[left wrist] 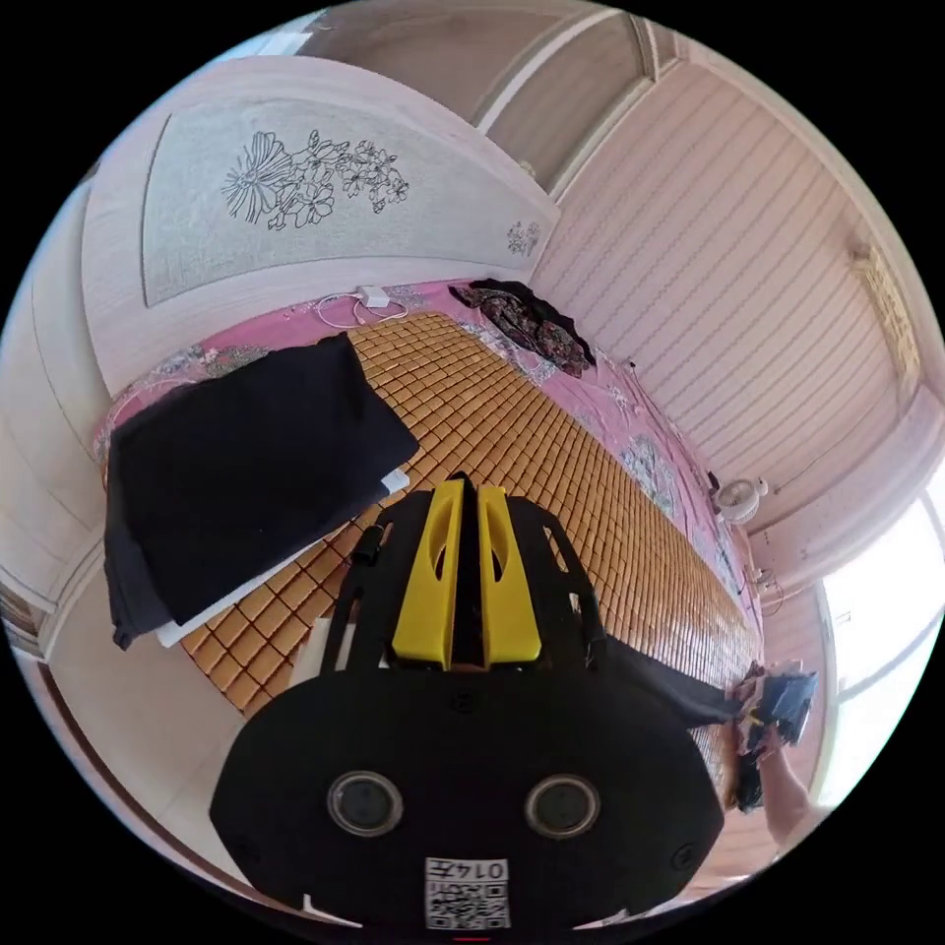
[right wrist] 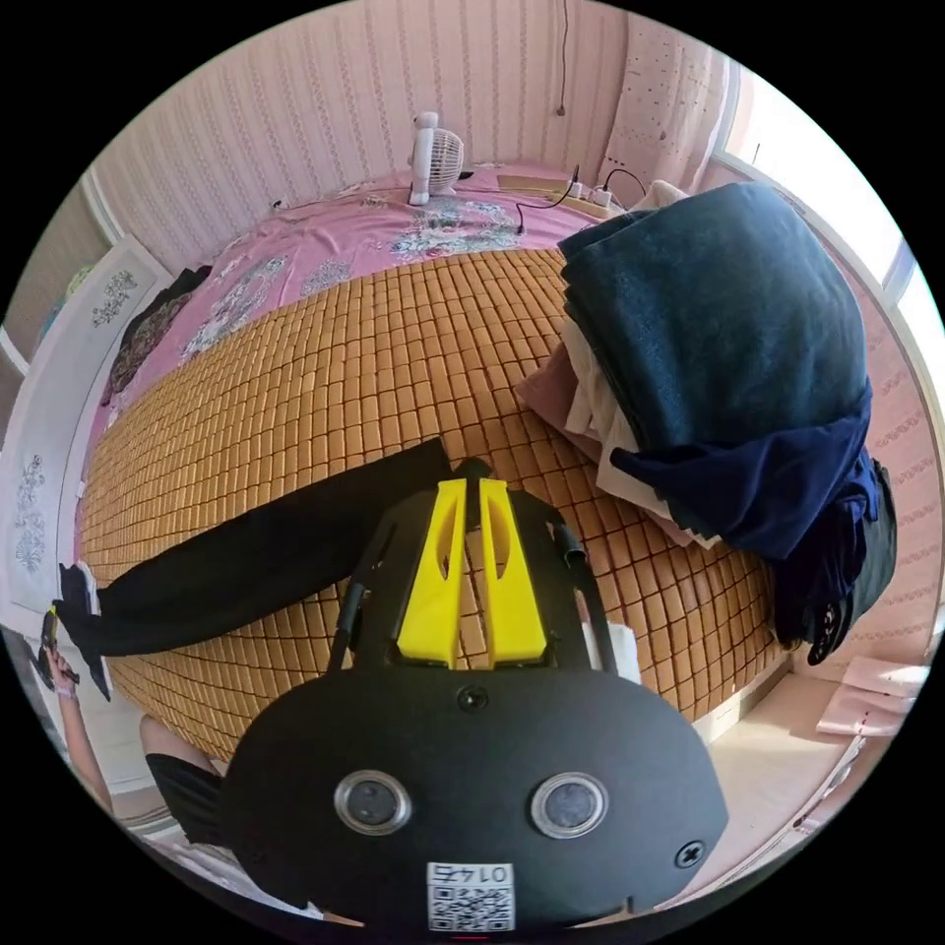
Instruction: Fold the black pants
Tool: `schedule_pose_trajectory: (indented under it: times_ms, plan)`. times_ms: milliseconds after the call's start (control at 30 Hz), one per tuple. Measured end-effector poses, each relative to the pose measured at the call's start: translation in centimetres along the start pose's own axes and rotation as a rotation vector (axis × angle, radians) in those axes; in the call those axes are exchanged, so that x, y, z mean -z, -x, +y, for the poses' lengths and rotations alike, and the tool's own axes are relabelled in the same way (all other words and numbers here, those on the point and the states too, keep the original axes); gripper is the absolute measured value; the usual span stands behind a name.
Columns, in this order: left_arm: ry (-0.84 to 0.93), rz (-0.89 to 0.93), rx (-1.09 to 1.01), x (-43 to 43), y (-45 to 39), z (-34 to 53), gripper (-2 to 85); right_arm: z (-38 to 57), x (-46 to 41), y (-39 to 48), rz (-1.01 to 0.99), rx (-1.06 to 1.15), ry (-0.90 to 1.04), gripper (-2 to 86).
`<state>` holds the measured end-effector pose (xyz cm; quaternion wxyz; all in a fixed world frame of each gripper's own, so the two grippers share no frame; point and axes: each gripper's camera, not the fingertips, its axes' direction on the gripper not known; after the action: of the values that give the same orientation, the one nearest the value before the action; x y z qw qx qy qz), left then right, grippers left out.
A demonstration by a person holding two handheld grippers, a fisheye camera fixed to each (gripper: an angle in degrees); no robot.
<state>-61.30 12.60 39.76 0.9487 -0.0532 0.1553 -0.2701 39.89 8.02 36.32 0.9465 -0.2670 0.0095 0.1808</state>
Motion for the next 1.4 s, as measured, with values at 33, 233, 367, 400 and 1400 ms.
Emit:
schedule_pose_trajectory:
  times_ms: [33,233,367,400,1400]
  plan:
    - [0.008,-0.011,0.023,-0.5,0.0,0.1,4.5,-0.9,-1.7,0.3,0.037,-0.028,0.055,5.3]
    - [0.195,-0.118,-0.191,-4.8,-3.7,3.1,3.2,-0.2,-5.9,1.1,-0.046,-0.044,0.114,11.8]
    - [0.428,-0.383,-0.427,-9.7,-6.7,6.2,-0.4,0.9,-6.5,2.6,0.044,0.072,0.073,9.1]
    - [0.392,-0.448,-0.528,-9.6,-8.0,6.9,-0.7,0.9,-6.5,2.7,0.046,0.079,0.079,8.5]
    - [0.653,0.153,-0.876,-3.2,-17.7,18.8,-1.0,15.0,-2.3,-3.3,-0.362,-0.104,0.08,3.9]
